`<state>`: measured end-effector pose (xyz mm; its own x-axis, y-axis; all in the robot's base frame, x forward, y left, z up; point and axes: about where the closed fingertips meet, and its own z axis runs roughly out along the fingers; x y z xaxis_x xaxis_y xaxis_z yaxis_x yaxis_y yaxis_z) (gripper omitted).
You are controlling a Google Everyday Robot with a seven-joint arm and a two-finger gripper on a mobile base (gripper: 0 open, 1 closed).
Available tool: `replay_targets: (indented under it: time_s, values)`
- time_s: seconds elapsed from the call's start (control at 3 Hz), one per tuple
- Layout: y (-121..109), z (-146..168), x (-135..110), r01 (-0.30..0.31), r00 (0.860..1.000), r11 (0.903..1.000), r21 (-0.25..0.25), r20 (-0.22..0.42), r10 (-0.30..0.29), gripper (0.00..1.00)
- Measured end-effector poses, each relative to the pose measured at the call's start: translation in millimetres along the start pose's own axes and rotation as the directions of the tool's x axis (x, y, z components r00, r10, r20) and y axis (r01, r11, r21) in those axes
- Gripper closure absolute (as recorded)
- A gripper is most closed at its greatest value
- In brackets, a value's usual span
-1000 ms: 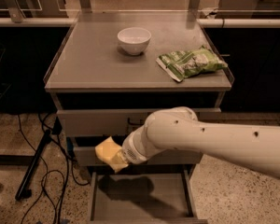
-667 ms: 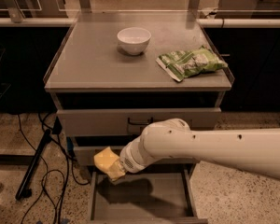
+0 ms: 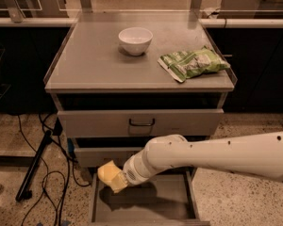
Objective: Place sponge into bottom drawer
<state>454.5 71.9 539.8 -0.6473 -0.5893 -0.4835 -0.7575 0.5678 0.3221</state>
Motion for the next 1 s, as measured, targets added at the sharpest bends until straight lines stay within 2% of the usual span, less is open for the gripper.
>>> replay_targets:
  time_s: [0.33, 0.67, 1.0]
  values:
    - [0, 0, 0, 0.000, 1.000, 1.0000, 0.000, 0.000, 0.000, 1.00]
    - [-4, 17, 8, -0.028, 1.000, 0.9995, -0.014, -0.007, 0.028, 1.00]
    - [-22, 52, 20, -0.036, 0.999, 0.9992, -0.017, -0.032, 0.035, 1.00]
